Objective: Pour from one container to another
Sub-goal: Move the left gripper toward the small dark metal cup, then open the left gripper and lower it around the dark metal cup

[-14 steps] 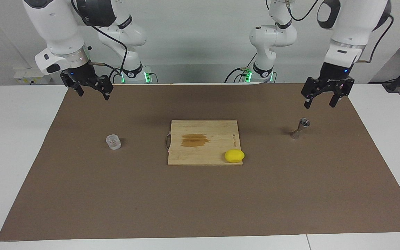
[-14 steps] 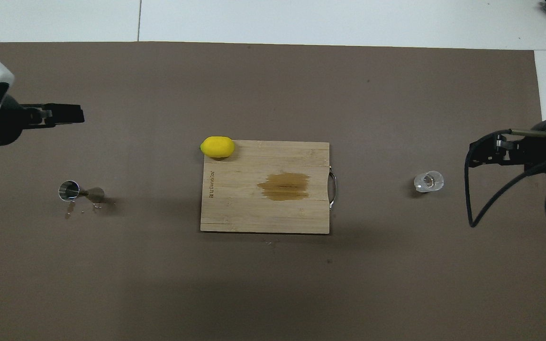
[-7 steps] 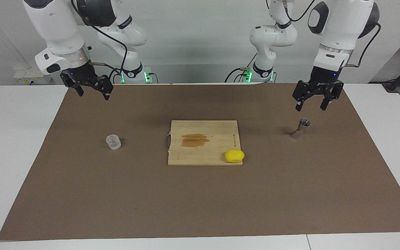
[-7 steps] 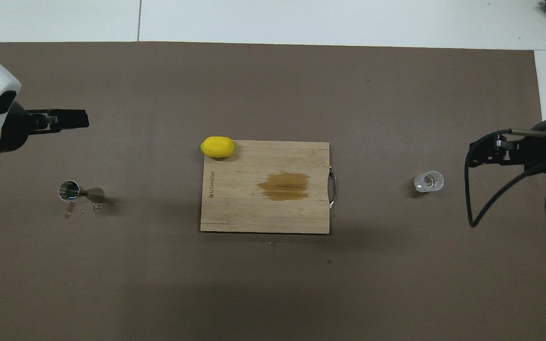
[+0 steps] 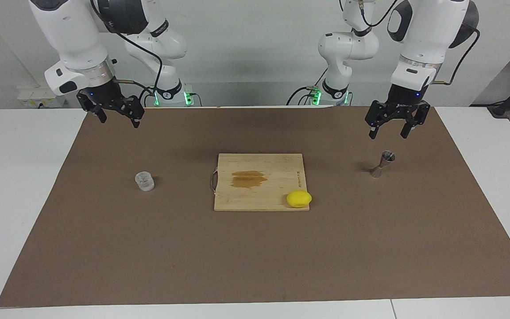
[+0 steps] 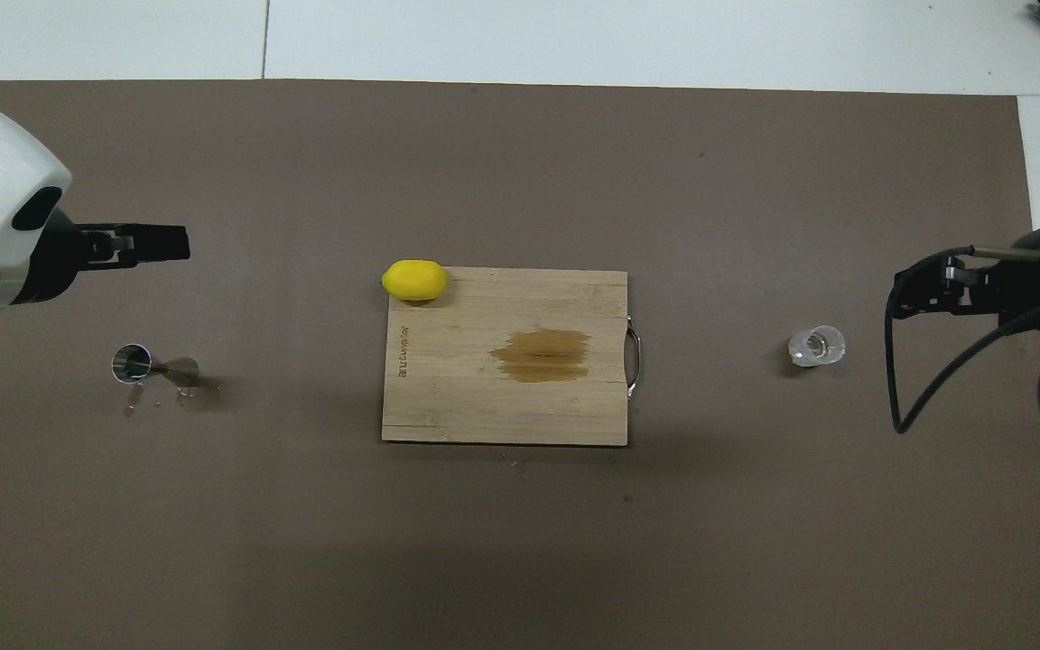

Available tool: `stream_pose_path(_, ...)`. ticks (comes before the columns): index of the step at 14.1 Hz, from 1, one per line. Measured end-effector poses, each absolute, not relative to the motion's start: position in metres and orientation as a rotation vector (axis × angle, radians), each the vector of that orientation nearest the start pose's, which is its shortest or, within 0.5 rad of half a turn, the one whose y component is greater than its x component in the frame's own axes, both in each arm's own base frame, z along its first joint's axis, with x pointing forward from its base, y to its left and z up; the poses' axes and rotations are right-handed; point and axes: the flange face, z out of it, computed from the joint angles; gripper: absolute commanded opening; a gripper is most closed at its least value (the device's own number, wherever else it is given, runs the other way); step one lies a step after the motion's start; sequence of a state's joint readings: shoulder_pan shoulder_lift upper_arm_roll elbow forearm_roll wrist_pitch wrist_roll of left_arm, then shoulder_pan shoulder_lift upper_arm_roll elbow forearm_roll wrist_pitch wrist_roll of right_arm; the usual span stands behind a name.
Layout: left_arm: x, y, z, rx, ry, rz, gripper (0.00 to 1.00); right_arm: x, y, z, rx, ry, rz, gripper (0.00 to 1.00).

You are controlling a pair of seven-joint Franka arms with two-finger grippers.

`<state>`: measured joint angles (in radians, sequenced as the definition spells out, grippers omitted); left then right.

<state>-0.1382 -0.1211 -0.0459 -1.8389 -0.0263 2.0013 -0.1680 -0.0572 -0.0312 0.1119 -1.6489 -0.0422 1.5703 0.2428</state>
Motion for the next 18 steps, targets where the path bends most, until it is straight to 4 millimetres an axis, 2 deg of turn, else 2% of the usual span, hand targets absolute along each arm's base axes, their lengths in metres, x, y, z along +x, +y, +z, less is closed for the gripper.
stream_pose_path(5,0.528,-0.115,0.598,-3.183,0.053,-0.308,1.00,0.542,0.026,0.605,-3.179,0.298,0.064,0.99)
stream_pose_path(8,0.526,-0.102,0.598,-3.188,0.170,-0.272,1.00,0.542,0.026,0.605,-3.179,0.298,0.064,0.99)
stream_pose_path(10,0.530,-0.071,0.597,-3.242,0.326,-0.267,1.00,0.542,0.026,0.605,-3.179,0.299,0.064,0.99)
stream_pose_path(14,0.530,0.016,0.590,-3.343,0.585,-0.315,1.00,0.542,0.026,0.605,-3.179,0.298,0.064,0.99)
stream_pose_path(16,0.529,0.049,0.578,-3.373,0.765,-0.358,1.00,0.542,0.026,0.605,-3.179,0.299,0.064,0.99)
stream_pose_path(18,0.531,0.081,0.558,-3.409,0.951,-0.430,1.00,0.542,0.026,0.605,-3.179,0.298,0.064,0.99)
